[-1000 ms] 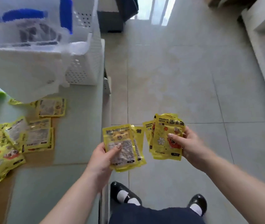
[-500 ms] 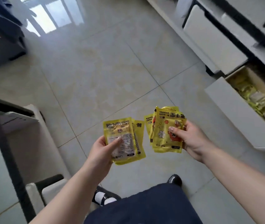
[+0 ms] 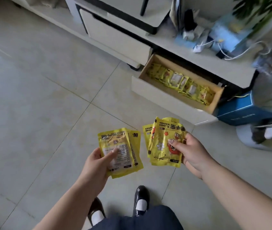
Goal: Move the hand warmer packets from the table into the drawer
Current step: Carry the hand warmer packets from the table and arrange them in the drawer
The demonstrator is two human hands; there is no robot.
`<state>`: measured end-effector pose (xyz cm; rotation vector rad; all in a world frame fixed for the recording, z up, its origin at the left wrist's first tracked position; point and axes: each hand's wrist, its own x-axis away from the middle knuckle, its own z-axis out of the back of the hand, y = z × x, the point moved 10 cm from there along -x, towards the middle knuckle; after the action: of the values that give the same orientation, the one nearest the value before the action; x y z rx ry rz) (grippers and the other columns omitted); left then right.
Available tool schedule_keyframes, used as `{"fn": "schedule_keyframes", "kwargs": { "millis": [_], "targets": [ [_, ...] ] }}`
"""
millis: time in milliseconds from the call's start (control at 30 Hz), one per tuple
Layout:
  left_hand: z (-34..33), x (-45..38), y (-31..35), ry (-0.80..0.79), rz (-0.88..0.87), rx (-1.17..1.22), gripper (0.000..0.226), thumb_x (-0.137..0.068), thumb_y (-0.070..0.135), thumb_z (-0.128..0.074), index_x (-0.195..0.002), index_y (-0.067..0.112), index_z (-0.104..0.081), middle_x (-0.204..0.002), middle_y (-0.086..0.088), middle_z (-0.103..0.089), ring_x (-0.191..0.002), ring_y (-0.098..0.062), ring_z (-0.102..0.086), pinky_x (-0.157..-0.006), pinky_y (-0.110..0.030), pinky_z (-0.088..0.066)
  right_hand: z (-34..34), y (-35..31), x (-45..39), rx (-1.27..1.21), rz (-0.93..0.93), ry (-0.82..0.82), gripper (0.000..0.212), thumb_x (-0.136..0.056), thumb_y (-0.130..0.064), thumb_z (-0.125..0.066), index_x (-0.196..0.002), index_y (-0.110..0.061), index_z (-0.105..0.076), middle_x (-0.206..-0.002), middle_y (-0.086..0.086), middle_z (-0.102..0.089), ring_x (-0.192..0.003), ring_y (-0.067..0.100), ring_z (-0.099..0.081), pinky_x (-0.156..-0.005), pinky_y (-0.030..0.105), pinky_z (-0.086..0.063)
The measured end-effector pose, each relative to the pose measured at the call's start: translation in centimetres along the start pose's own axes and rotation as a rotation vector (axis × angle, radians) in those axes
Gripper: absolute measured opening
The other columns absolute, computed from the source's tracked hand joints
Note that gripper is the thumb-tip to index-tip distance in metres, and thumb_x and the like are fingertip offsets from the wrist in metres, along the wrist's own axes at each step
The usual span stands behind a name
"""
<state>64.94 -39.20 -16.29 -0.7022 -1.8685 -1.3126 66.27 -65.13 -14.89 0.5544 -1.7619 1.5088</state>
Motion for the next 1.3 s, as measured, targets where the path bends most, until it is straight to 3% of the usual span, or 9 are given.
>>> {"fn": "schedule_keyframes", "kwargs": {
  "millis": [267, 433, 633, 900, 1067, 1167, 1267, 1300],
  "targets": [
    [-10.4, -6.2, 3.4, -0.122, 0.036, -0.141, 0.029, -0.084, 0.007, -0.061, -0.113, 0.003, -0.057, -0.097, -0.016, -0.072, -0.087, -0.03, -0.07, -0.069, -0.042, -0.058, 8.2, -3.3, -3.4, -0.135, -0.036, 0.169, 0.021, -0.088, -0.002, -0.059, -0.105, -0.013, -0.058, -0.112, 0.016, -0.066, -0.098, 0.031, -0.065, -0.081, 0.048, -0.054],
    [-14.4, -10.8, 7.3, -0.187, 0.067, -0.215, 0.027, -0.084, 0.006, -0.06, -0.111, 0.002, -0.058, -0.094, -0.016, -0.072, -0.083, -0.03, -0.071, -0.064, -0.038, -0.06, 9.6, -6.5, -6.1, -0.193, -0.041, 0.243, 0.021, -0.088, -0.001, -0.058, -0.103, -0.014, -0.059, -0.11, 0.016, -0.067, -0.1, 0.033, -0.064, -0.087, 0.054, -0.051],
    [-18.5, -18.4, 13.4, -0.274, 0.072, -0.351, 0.038, -0.075, 0.013, -0.064, -0.11, 0.001, -0.058, -0.101, -0.022, -0.07, -0.092, -0.037, -0.068, -0.074, -0.045, -0.057, 9.9, -9.0, -11.1, -0.351, -0.05, 0.325, 0.024, -0.086, 0.0, -0.058, -0.108, -0.01, -0.059, -0.102, 0.014, -0.069, -0.094, 0.031, -0.066, -0.074, 0.043, -0.053],
    [-23.2, -29.2, 16.0, -0.29, 0.068, -0.49, 0.028, -0.086, 0.008, -0.059, -0.113, 0.0, -0.058, -0.104, -0.021, -0.069, -0.093, -0.036, -0.068, -0.071, -0.043, -0.056, 10.4, -9.0, -19.5, -0.54, -0.057, 0.329, 0.032, -0.083, -0.004, -0.06, -0.115, -0.009, -0.057, -0.109, 0.015, -0.069, -0.102, 0.033, -0.066, -0.079, 0.05, -0.053],
    [-26.5, -36.8, 16.2, -0.303, 0.033, -0.528, 0.025, -0.088, 0.007, -0.057, -0.112, 0.0, -0.059, -0.104, -0.018, -0.071, -0.096, -0.034, -0.068, -0.076, -0.044, -0.057, 12.0, -9.7, -27.8, -0.55, -0.024, 0.343, 0.023, -0.085, -0.003, -0.059, -0.105, -0.015, -0.059, -0.103, 0.007, -0.07, -0.095, 0.022, -0.067, -0.071, 0.04, -0.053],
    [-28.3, -41.7, 15.8, -0.295, 0.003, -0.577, 0.021, -0.089, 0.006, -0.056, -0.109, 0.002, -0.061, -0.101, -0.014, -0.072, -0.095, -0.031, -0.069, -0.077, -0.044, -0.057, 12.9, -10.1, -33.5, -0.432, 0.007, 0.329, 0.024, -0.087, -0.007, -0.059, -0.11, -0.014, -0.057, -0.11, 0.008, -0.067, -0.094, 0.018, -0.066, -0.066, 0.033, -0.056],
    [-29.6, -46.5, 14.5, -0.271, 0.004, -0.628, 0.018, -0.087, 0.008, -0.06, -0.106, 0.005, -0.062, -0.1, -0.014, -0.072, -0.094, -0.032, -0.069, -0.081, -0.049, -0.055, 14.2, -10.1, -38.7, -0.307, 0.053, 0.368, 0.013, -0.089, -0.007, -0.06, -0.1, -0.014, -0.057, -0.113, 0.017, -0.064, -0.087, 0.018, -0.066, -0.074, 0.03, -0.059],
    [-29.9, -47.9, 14.0, -0.259, 0.008, -0.643, 0.02, -0.086, 0.008, -0.062, -0.106, 0.006, -0.062, -0.101, -0.014, -0.071, -0.094, -0.033, -0.069, -0.082, -0.052, -0.055, 14.3, -9.9, -40.2, -0.302, 0.051, 0.36, 0.012, -0.089, -0.006, -0.059, -0.098, -0.014, -0.056, -0.11, 0.015, -0.065, -0.086, 0.017, -0.066, -0.071, 0.027, -0.059]
  ]
}}
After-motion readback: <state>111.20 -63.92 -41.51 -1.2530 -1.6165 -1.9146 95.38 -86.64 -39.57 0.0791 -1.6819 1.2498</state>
